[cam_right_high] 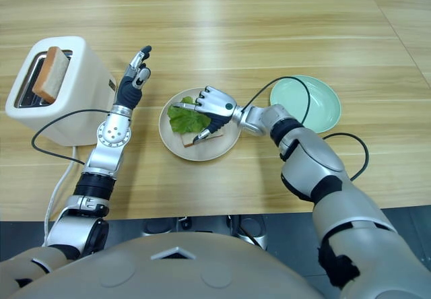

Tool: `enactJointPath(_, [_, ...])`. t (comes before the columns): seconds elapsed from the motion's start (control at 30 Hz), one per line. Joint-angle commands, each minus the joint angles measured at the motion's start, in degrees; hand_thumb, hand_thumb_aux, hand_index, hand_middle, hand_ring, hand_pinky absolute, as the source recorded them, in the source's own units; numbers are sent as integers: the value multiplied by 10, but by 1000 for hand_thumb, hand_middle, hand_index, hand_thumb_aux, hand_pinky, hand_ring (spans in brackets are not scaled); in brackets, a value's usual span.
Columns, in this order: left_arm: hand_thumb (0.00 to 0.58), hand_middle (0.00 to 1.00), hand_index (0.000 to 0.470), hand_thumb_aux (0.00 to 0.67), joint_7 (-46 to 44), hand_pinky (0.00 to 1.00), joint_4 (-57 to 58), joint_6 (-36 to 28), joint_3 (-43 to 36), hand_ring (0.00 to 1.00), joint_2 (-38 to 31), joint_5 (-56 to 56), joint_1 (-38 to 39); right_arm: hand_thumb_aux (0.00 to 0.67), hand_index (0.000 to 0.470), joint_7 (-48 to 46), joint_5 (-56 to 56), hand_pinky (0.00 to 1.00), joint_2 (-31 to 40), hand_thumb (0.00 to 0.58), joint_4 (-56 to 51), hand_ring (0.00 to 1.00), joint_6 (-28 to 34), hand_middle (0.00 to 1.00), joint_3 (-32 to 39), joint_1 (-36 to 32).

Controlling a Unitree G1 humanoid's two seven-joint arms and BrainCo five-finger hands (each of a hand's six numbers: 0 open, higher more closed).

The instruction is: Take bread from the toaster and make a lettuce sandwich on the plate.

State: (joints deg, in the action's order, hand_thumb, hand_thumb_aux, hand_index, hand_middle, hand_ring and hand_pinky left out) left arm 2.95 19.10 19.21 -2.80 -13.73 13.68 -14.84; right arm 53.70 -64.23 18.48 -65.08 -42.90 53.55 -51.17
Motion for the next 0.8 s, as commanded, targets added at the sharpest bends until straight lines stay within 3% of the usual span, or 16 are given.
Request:
enactJointPath(0.03, [0, 0, 0, 0, -1, 0, -88, -11, 19, 0, -11, -2, 18, 0, 0, 4, 66, 1000, 34, 0, 27, 1000, -30, 1000, -69, -12])
enactJointPath(0.1, [0, 0, 0, 0, -4, 0, -205, -34, 39, 0, -20, 7, 39, 0, 0, 2, 132, 1000, 60, 0, 49, 1000, -60, 1000, -134, -4])
enactJointPath(0.13, [0, 0, 0, 0, -5, 0, -275, -49, 52, 0, -26, 17, 52, 0, 0, -4, 163, 898, 72, 0, 62, 898, -72, 898, -165, 3])
enactJointPath(0.17, [0, 0, 0, 0, -5, 0, -340, -63, 66, 0, -32, 35, 63, 0, 0, -11, 189, 733, 82, 0, 74, 733, -81, 733, -191, 12])
enactJointPath(0.2, [0, 0, 0, 0, -1, 0, -402, -70, 84, 0, -40, 71, 73, 0, 0, -21, 213, 733, 91, 0, 85, 733, -87, 733, -215, 20])
enactJointPath(0.23, [0, 0, 0, 0, 2, 0, -454, -75, 103, 0, -49, 105, 82, 0, 0, -34, 235, 0, 99, 0, 97, 0, -91, 0, -237, 31])
enactJointPath(0.33, [0, 0, 0, 0, 7, 0, -530, -100, 160, 0, -63, 142, 105, 0, 0, -66, 276, 0, 111, 0, 122, 0, -90, 0, -285, 55])
enactJointPath(0.5, [0, 0, 0, 0, 37, 0, -461, -180, 261, 0, -97, 222, 153, 0, 0, -94, 304, 0, 117, 0, 141, 0, -85, 0, -338, 87])
enactJointPath(0.77, [0, 0, 0, 0, 24, 0, -322, -258, 229, 0, -130, 284, 176, 0, 0, -120, 299, 0, 110, 0, 152, 0, -82, 0, -365, 114])
enactJointPath(0.8, [248, 0, 112, 163, 21, 0, -317, -261, 221, 0, -131, 281, 176, 0, 0, -121, 297, 0, 110, 0, 153, 0, -82, 0, -366, 113])
